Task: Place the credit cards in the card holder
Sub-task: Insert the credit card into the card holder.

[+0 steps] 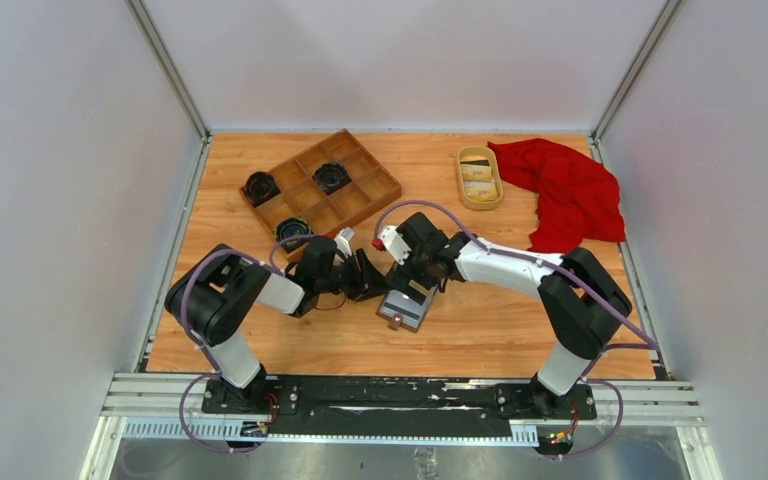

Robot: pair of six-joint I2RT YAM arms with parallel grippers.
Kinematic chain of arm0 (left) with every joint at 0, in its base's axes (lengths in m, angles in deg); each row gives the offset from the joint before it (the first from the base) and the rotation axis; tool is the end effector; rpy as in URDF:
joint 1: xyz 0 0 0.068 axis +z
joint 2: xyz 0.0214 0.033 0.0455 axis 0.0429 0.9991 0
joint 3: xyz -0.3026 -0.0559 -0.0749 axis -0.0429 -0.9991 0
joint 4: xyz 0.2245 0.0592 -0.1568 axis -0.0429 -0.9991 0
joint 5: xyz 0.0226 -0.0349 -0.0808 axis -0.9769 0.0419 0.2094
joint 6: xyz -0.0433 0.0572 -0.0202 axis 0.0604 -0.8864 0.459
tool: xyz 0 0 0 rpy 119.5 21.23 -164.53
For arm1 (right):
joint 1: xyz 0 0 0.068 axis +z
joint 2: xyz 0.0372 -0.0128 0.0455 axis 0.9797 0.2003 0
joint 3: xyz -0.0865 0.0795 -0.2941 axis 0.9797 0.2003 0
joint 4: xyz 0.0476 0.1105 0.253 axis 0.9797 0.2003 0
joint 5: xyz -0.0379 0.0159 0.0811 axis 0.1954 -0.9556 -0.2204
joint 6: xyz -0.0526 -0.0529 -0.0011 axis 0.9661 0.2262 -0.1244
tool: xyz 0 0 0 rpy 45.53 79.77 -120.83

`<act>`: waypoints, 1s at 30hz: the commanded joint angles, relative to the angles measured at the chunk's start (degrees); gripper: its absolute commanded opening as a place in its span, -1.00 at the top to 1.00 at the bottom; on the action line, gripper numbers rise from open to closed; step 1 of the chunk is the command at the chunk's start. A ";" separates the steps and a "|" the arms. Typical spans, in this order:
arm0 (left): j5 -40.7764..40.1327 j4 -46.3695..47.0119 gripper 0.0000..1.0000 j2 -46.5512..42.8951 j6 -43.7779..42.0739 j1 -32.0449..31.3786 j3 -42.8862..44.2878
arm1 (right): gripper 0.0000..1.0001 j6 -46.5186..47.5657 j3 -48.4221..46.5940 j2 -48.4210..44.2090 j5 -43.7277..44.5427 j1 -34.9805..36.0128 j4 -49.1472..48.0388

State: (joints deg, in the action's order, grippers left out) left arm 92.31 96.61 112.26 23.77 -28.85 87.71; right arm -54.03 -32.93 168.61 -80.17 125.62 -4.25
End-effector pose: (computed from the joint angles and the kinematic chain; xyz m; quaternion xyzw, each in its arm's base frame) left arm 0.2499 -0.1890 0.1206 -0.0913 0.8412 -0.5055 0.1689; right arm 0.2621 0.2787 0.1978 -0.4911 0.8147 0.0632 0.3018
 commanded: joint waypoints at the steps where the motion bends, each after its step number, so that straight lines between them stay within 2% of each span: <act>1: -0.97 -5.70 0.14 -4.71 -2.50 0.46 -0.36 | -0.94 4.92 -0.16 -4.13 -11.59 -2.62 5.80; 12: -4.72 -17.40 0.13 -22.14 -12.86 0.55 -2.48 | -0.94 13.63 -1.14 -10.51 -25.96 -8.76 12.02; 16: -5.86 -20.97 0.11 -32.87 -19.81 0.55 -4.65 | -0.93 16.79 -0.62 -15.90 -31.39 -12.10 12.88; 21: -7.41 -26.51 0.07 -49.66 -30.56 0.57 -7.02 | -0.97 20.15 -0.37 -23.78 -30.17 -13.43 10.75; 23: -7.59 -26.65 -0.23 -55.15 -32.93 0.55 -8.34 | -1.00 20.13 -0.61 -25.13 -28.28 -13.51 9.08; 25: -8.93 -26.70 -0.69 -59.25 -33.16 0.55 -9.79 | -1.00 17.24 -2.08 -23.35 -27.65 -13.77 9.65; 26: -9.43 -26.72 -0.92 -60.73 -32.57 0.55 -10.37 | -0.97 18.13 -3.85 -21.62 -30.56 -14.14 12.16; 27: -9.82 -26.72 -0.99 -61.57 -31.48 0.55 -10.85 | -0.90 17.91 -5.60 -19.48 -34.22 -14.57 14.59; 30: -9.09 -26.71 -1.00 -61.30 -28.00 0.55 -11.82 | -0.73 13.78 -8.01 -11.90 -42.79 -15.54 16.94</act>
State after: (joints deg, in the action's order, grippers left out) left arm 84.12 72.15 50.73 -5.33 -28.46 77.83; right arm -36.70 -38.33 148.96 -112.80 111.76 7.44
